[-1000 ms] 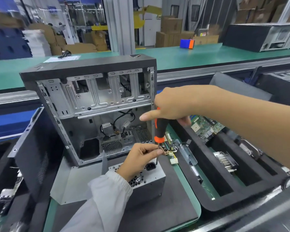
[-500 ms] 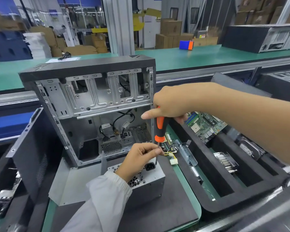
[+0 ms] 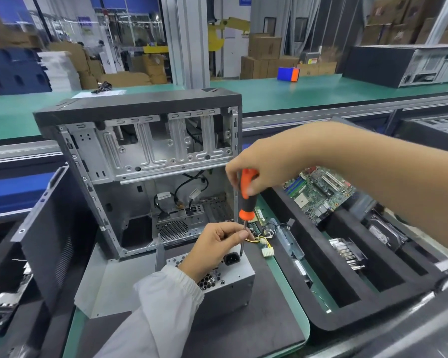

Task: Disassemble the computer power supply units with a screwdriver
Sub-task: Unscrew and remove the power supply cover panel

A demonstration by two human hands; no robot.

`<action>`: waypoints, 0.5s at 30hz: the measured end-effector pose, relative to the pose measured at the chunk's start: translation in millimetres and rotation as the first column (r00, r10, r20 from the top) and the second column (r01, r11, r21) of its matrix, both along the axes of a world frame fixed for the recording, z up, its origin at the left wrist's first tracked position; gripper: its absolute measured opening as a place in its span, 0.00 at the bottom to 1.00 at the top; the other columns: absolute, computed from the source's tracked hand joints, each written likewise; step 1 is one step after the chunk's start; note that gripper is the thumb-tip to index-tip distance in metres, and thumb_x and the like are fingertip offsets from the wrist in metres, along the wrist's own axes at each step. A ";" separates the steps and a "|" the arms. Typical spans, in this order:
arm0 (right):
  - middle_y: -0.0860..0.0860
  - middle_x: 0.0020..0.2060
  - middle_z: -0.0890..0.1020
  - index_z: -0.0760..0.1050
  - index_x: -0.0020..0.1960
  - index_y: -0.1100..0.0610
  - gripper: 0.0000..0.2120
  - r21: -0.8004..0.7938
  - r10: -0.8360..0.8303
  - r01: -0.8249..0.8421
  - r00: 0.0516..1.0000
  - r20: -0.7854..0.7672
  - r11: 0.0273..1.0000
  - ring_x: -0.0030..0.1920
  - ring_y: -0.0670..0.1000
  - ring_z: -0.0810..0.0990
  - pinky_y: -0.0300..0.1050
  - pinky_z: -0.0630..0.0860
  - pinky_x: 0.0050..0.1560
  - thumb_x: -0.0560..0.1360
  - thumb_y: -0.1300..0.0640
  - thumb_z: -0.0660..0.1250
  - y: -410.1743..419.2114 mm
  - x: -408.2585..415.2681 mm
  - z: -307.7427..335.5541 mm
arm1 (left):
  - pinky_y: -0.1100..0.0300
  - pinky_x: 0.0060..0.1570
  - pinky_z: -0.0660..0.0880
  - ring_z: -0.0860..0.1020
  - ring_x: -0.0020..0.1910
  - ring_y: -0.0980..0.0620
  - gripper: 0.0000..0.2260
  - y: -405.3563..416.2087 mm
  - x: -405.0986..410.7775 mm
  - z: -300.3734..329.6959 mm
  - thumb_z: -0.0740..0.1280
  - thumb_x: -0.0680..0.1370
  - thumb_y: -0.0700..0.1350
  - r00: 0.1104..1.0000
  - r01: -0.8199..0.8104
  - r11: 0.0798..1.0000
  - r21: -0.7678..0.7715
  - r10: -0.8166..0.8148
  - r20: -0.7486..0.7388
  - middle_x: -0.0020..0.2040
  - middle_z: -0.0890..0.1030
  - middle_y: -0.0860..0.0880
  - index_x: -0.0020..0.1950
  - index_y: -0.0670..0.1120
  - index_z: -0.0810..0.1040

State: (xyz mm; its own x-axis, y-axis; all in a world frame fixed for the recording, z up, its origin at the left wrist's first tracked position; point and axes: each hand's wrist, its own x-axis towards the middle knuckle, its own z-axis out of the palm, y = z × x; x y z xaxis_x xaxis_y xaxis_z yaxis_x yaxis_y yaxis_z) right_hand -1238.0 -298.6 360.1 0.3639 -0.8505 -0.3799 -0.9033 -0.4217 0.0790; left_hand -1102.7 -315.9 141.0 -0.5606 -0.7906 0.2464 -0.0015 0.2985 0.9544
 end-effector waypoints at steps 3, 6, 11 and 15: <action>0.46 0.49 0.70 0.70 0.64 0.45 0.21 0.036 0.077 -0.077 0.997 0.014 0.996 0.48 0.49 0.74 0.41 0.69 0.45 0.73 0.49 0.71 2.2 -5.3 9.3 | 0.75 0.26 0.58 0.61 0.22 0.61 0.08 1.2 -0.9 2.0 0.66 0.80 0.41 1.000 0.009 1.000 -0.016 -0.009 0.011 0.23 0.68 0.57 0.43 0.45 0.83; 0.50 0.43 0.80 0.72 0.60 0.54 0.33 -0.051 -0.116 0.115 0.993 -0.008 0.992 0.41 0.52 0.83 0.45 0.79 0.42 0.67 0.29 0.64 3.9 -3.5 3.2 | 0.73 0.28 0.58 0.60 0.23 0.61 0.08 1.8 -1.4 2.8 0.67 0.80 0.42 1.000 0.009 1.000 -0.012 -0.009 0.014 0.24 0.67 0.57 0.42 0.45 0.83; 0.53 0.34 0.82 0.72 0.46 0.59 0.21 -0.103 -0.051 0.043 0.995 -0.081 0.994 0.39 0.55 0.83 0.43 0.77 0.39 0.80 0.41 0.57 -0.6 -2.8 -9.5 | 0.75 0.28 0.60 0.63 0.24 0.62 0.08 2.7 -3.1 2.5 0.65 0.81 0.41 0.999 0.032 0.999 -0.020 -0.031 0.028 0.26 0.70 0.59 0.43 0.43 0.81; 0.51 0.50 0.74 0.70 0.61 0.47 0.16 0.045 0.062 -0.063 0.998 0.034 0.997 0.45 0.53 0.77 0.48 0.75 0.45 0.74 0.53 0.69 5.5 -8.8 7.1 | 0.73 0.30 0.61 0.64 0.26 0.62 0.08 0.4 -4.2 1.1 0.66 0.80 0.40 0.998 0.064 0.998 -0.021 -0.064 0.027 0.29 0.72 0.57 0.42 0.44 0.80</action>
